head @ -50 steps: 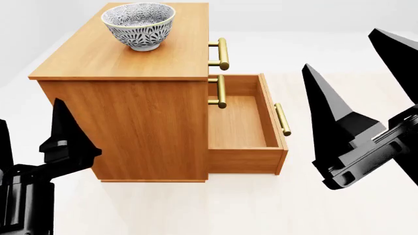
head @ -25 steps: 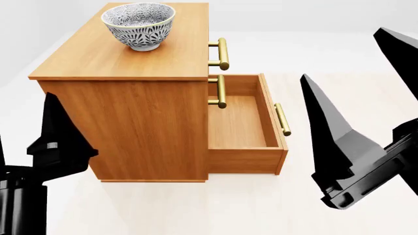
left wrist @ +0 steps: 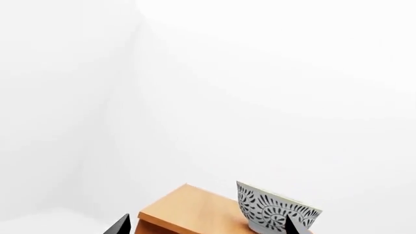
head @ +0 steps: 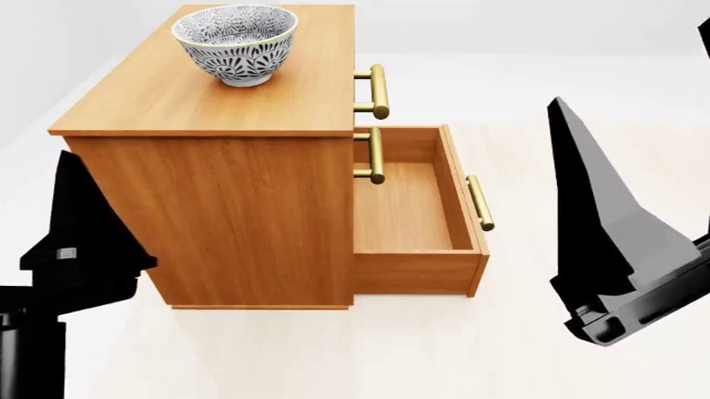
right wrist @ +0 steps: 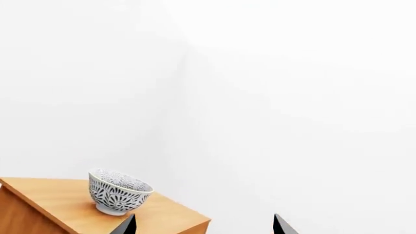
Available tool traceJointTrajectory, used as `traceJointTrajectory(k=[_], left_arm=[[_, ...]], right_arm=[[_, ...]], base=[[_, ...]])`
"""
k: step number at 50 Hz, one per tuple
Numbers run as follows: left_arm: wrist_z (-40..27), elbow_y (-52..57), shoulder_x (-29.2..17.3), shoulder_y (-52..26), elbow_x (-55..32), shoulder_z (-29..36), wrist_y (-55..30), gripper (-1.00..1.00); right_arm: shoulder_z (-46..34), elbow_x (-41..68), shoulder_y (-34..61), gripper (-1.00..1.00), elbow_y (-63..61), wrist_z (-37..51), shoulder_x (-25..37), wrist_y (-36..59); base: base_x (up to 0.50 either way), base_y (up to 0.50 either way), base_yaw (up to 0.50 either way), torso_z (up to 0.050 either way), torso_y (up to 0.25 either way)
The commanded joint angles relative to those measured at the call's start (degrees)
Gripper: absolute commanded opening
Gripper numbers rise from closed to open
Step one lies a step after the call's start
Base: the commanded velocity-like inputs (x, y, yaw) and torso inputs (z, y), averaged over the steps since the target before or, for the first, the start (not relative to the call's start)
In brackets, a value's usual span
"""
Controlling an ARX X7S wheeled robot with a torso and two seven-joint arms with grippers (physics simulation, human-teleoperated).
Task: Put the bowl on top of the cabinet.
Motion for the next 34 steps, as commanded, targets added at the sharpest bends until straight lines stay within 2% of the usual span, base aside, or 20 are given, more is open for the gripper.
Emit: traceJointTrajectory(k=[1, 18, 26, 34], left_arm=[[-0.3, 0.64, -0.42, 0.28, -0.12, -0.21, 0.47, 1.0], [-1.17, 1.72, -1.38, 1.11, -0.49, -1.3, 1.57, 1.0], [-1.76, 2.08, -1.88, 1.47, -0.6, -1.53, 1.74, 1.0], [-2.15, 2.14, -2.14, 1.54, -0.4, -1.26, 1.8, 1.0]], right_arm=[[0.69, -1.7, -0.29, 1.0, -0.12, 2.26, -0.11, 0.19], [1.5, -2.83, -0.82, 1.0, -0.37, 3.13, 0.38, -0.27], [1.98, 3.17, -0.73, 1.0, 1.62, 1.63, -1.48, 3.09], [3.39, 1.12, -0.28, 1.0, 1.58, 5.64, 0.43, 1.1]], base=[[0.0, 0.0, 0.0, 0.0, 0.0], [0.0, 0.0, 0.0, 0.0, 0.0], [0.0, 0.0, 0.0, 0.0, 0.0], [0.0, 0.0, 0.0, 0.0, 0.0]])
